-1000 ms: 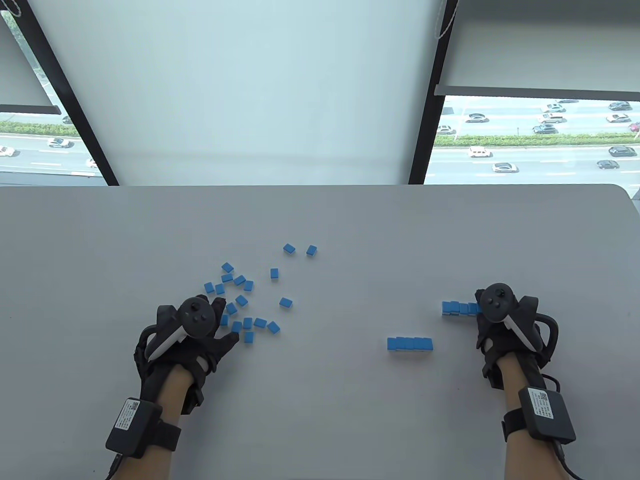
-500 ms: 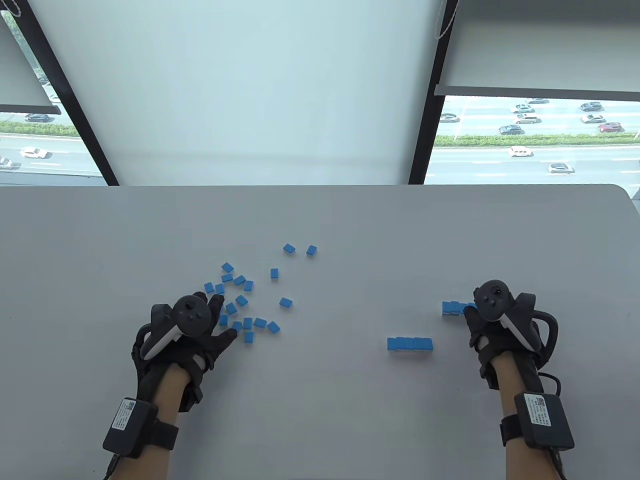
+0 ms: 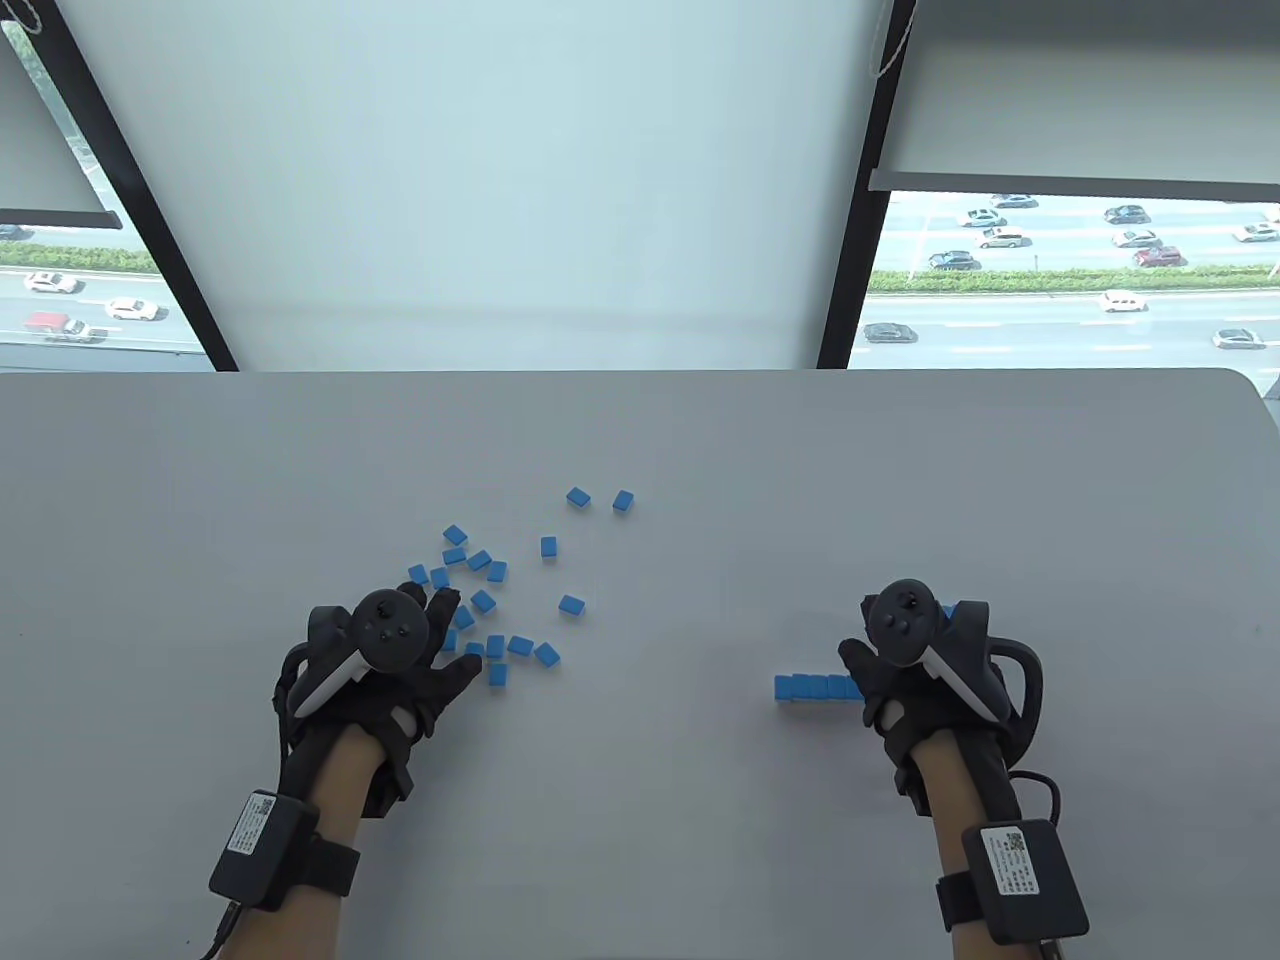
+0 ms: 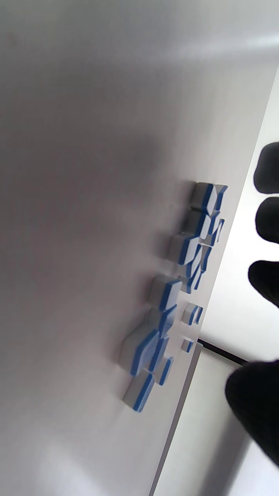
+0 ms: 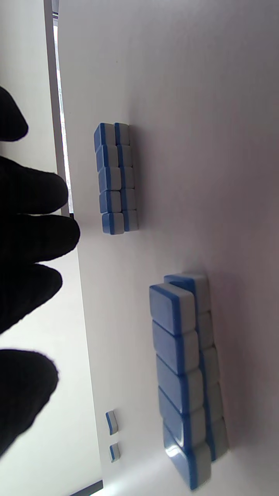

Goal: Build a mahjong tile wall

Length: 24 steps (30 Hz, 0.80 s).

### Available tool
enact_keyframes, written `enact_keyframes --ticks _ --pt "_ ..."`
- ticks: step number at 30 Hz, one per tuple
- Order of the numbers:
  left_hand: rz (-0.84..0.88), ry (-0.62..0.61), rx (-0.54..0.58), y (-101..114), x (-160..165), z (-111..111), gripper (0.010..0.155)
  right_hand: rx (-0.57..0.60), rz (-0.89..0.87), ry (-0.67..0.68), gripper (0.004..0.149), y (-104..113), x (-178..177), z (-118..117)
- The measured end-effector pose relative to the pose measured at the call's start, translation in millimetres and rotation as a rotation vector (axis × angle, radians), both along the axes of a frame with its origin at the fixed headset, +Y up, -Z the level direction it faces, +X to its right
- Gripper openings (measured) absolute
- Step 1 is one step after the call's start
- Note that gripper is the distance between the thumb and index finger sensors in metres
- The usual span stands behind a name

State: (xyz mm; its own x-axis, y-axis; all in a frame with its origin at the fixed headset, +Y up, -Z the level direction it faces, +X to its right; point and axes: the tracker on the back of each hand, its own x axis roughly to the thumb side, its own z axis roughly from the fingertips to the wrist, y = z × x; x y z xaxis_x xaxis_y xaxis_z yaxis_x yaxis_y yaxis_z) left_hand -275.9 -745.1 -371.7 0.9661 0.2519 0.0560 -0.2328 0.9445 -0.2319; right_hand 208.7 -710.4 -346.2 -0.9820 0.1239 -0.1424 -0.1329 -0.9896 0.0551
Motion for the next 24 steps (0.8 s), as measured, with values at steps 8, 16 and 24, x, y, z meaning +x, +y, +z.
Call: enact_keyframes --ticks 8,16,24 --pt "-0.027 0.045 0.109 7 -5 -3 0.078 -0.038 0.021 0.029 0.082 -21 -1 -9" --pt "-0.126 0.051 0.278 42 3 6 0.076 -0.053 -0.011 0.046 0.082 -27 -1 -9" --pt "-0.423 -0.081 0.234 42 28 -12 0.065 -0.059 -0.029 0.056 0.081 -30 -3 -9"
